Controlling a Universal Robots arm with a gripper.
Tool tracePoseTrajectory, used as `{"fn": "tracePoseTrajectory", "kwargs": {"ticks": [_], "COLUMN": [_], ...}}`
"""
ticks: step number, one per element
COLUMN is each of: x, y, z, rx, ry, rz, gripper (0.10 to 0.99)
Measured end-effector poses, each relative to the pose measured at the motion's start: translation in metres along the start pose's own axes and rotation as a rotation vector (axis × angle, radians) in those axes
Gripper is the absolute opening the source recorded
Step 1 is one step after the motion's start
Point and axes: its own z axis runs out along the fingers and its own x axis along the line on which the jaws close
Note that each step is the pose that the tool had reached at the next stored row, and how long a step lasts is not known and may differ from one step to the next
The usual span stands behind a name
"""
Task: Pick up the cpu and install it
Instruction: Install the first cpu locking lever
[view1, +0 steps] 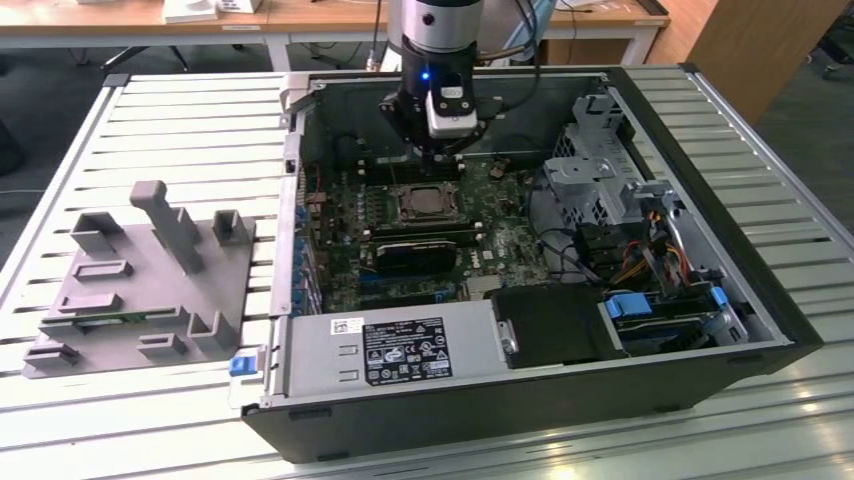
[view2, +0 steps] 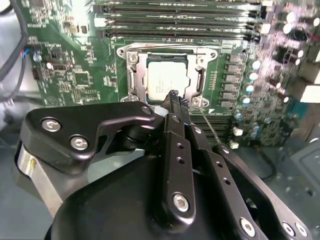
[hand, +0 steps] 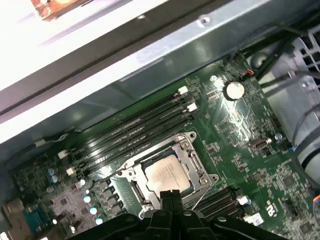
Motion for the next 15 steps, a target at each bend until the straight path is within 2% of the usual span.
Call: {"fn": "tracePoseTrajectory", "kwargs": {"ticks": [8,15], "x": [0.0000,0.0000], "y": [0.0000,0.0000], "z": [0.0003,0.0004], "rx": [0.001,0.001], "ry": [0.0012,0.0019], "rz": [-0.143,-0.240], "gripper": [0.106,0.106]}}
